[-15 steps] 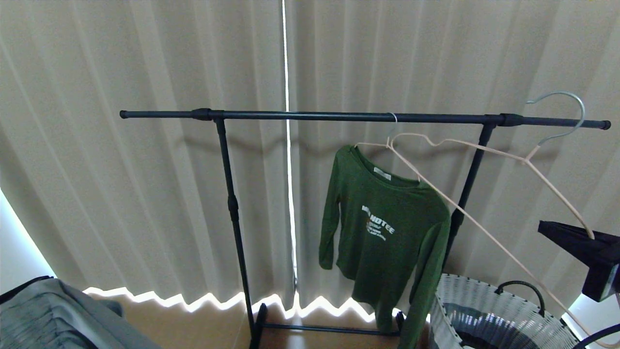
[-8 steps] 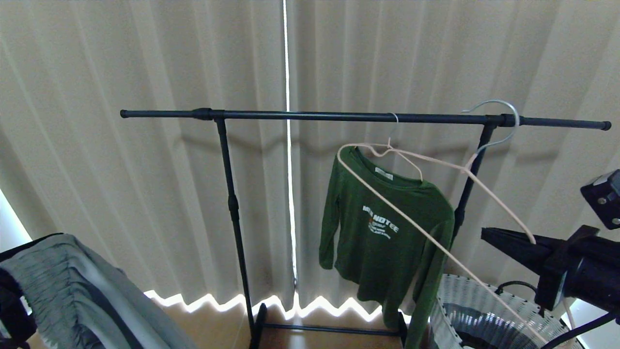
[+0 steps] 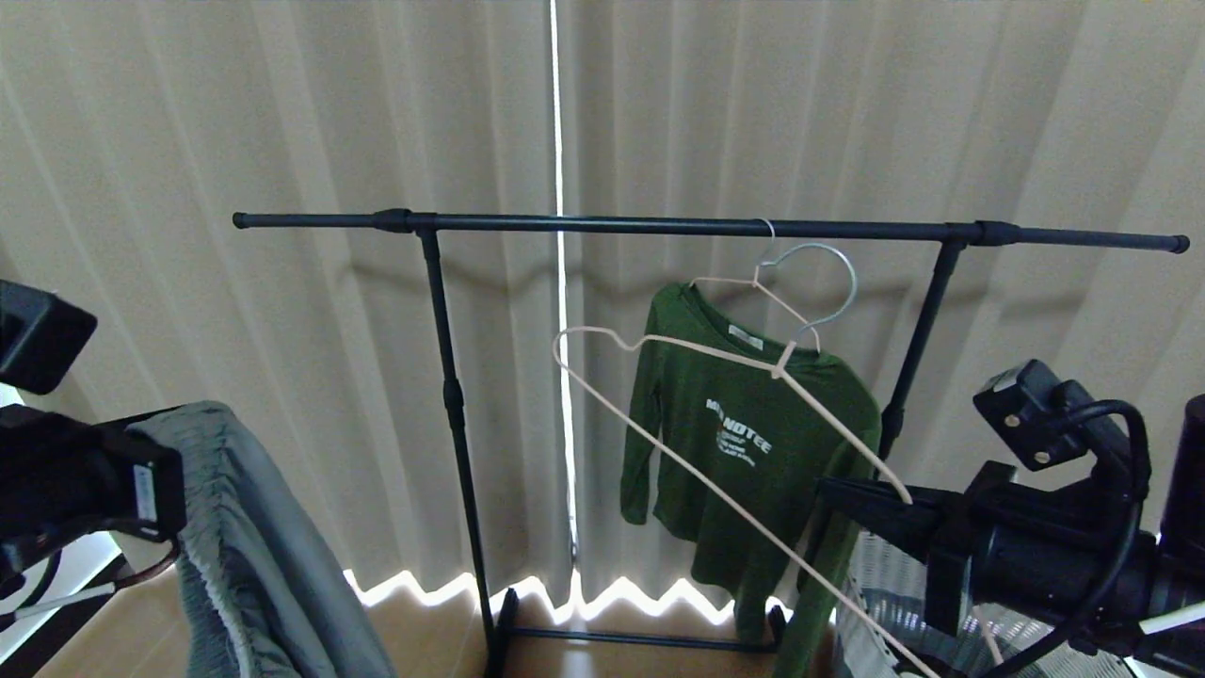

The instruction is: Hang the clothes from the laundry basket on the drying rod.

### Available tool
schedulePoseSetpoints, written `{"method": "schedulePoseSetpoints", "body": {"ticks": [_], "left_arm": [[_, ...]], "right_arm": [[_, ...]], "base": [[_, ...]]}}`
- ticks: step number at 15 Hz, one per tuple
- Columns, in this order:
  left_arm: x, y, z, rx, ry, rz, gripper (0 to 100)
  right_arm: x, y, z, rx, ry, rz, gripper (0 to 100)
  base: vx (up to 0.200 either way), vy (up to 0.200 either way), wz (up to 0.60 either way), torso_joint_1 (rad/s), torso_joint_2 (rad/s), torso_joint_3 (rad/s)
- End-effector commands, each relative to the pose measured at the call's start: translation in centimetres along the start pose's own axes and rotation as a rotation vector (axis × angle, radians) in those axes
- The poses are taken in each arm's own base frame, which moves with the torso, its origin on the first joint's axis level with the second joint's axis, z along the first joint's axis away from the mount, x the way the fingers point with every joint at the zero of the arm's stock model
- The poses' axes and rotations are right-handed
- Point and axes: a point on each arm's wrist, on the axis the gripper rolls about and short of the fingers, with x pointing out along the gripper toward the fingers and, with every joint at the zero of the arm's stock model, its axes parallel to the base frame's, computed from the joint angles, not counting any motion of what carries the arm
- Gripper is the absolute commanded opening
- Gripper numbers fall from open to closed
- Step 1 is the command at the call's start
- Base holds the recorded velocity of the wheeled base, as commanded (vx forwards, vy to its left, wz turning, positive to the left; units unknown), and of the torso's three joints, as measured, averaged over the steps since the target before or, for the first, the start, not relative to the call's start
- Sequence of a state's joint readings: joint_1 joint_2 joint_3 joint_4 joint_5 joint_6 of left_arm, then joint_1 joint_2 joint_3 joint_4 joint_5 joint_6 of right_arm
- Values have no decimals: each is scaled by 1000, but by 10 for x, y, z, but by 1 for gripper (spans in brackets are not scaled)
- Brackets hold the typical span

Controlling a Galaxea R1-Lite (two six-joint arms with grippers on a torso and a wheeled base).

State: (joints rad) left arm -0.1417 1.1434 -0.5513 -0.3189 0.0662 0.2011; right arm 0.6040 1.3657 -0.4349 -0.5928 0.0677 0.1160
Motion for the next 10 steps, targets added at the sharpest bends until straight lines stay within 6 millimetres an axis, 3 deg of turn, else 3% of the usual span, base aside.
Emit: {"method": "schedulePoseSetpoints", "body": {"ticks": [1,5,10], "left_arm": [[33,-15,12,-17,53,11,0],[77,-31,28,-88,91,95,0],[100,-36,34,-155,82,130,0]], "right_arm": [[17,9,-9,-14,52,46,0],[17,42,-11,10,67,218,0],[18,60,-12,-14,47,301,0]], "base": [[0,0,0,0,0,0],[0,0,0,0,0,0],[0,0,0,0,0,0]]}}
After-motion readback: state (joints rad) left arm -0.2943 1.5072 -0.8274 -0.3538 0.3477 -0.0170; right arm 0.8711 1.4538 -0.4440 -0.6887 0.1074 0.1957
